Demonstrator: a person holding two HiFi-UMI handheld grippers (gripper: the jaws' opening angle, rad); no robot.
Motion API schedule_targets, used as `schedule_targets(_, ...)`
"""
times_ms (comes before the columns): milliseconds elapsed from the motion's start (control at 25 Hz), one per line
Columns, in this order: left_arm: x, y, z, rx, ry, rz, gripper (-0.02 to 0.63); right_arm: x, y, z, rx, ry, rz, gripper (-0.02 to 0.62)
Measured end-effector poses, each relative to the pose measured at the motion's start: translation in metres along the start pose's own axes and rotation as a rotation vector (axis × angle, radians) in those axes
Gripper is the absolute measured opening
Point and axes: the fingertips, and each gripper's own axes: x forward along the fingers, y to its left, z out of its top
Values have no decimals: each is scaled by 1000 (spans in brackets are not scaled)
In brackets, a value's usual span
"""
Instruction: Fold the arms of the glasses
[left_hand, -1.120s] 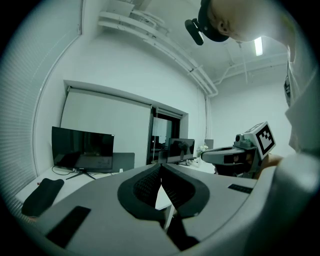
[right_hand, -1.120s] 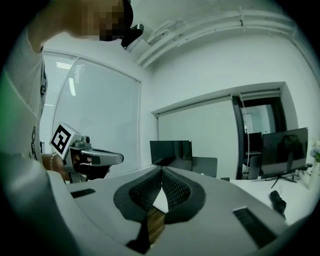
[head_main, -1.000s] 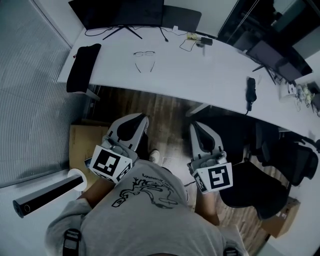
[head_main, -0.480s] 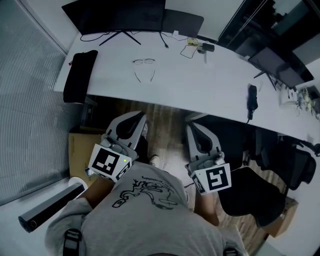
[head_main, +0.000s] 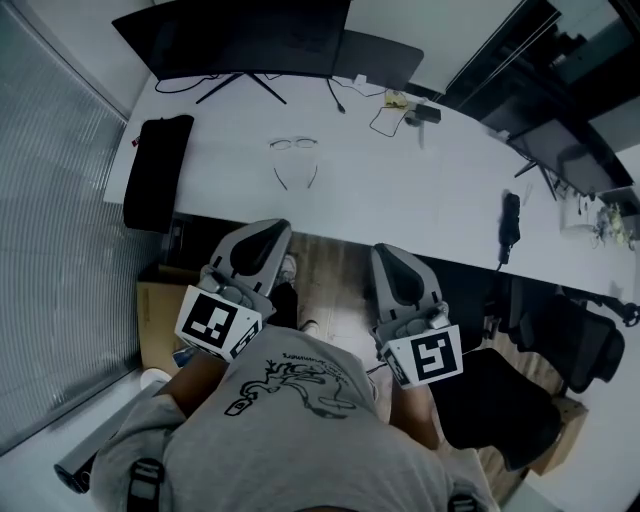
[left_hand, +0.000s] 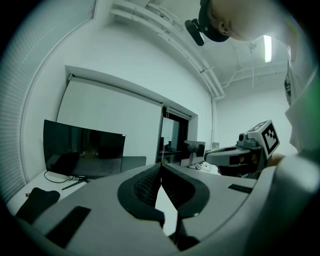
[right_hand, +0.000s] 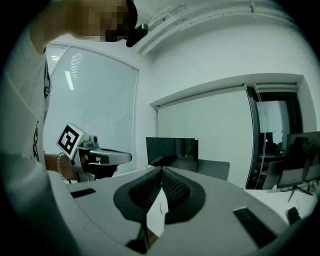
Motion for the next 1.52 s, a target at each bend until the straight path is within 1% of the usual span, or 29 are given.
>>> schedule_targets(400, 44, 97, 17, -15, 0, 1, 21, 108, -17, 31, -18, -11, 18, 9)
schedule_targets(760, 80, 159, 21, -19, -1, -33, 21, 180, -29, 42, -38, 2, 6, 9)
schedule_targets(1120, 98, 194, 5, -19, 35, -50, 21, 214, -36, 33, -17, 19, -24, 9)
schedule_targets(1200, 102, 200, -2, -19, 45, -52, 21, 219, -39, 29, -14, 25, -25, 9)
schedule_targets(1320, 107, 210, -14, -41, 66, -47, 22, 226, -42, 19, -16, 41, -19, 9)
schedule_targets(1520, 120, 222, -39, -13, 100, -45, 25, 237, -50, 0, -32, 66, -14, 11)
